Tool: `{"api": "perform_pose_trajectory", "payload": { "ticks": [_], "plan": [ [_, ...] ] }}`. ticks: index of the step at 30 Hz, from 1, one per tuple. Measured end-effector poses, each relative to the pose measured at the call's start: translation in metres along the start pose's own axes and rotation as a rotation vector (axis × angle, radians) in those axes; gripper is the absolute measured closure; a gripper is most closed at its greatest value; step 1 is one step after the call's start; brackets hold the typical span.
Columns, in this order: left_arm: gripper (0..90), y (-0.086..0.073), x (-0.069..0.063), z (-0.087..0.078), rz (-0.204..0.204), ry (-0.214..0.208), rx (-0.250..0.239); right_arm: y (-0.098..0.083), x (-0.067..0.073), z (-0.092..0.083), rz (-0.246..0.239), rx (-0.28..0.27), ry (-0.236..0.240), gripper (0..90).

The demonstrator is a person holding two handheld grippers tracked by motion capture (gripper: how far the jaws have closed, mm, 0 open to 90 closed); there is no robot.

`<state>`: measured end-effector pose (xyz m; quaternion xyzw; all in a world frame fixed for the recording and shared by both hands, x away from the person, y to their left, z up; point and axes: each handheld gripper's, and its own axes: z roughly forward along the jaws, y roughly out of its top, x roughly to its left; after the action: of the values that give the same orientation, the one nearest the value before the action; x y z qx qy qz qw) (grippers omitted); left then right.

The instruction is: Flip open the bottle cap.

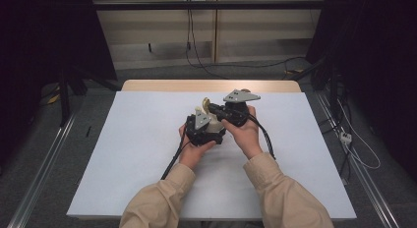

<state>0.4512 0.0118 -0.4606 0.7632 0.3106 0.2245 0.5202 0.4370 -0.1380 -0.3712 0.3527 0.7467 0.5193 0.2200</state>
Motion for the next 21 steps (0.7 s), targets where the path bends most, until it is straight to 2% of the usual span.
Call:
{"api": "perform_pose_trajectory", "payload": {
  "ticks": [6,14,21],
  "plan": [
    [4.5,0.000,0.000,0.000,0.000,-0.002,0.002,-0.003,-0.003,-0.005,0.001,-0.002,-0.029,78.0],
    [4.3,0.000,0.001,-0.001,0.002,-0.006,0.014,-0.015,-0.013,-0.017,0.026,-0.005,-0.070,57.4],
    [3.3,0.000,0.002,-0.002,0.004,-0.013,0.032,-0.028,-0.019,-0.032,0.041,-0.012,-0.095,48.5]
  ]
}}
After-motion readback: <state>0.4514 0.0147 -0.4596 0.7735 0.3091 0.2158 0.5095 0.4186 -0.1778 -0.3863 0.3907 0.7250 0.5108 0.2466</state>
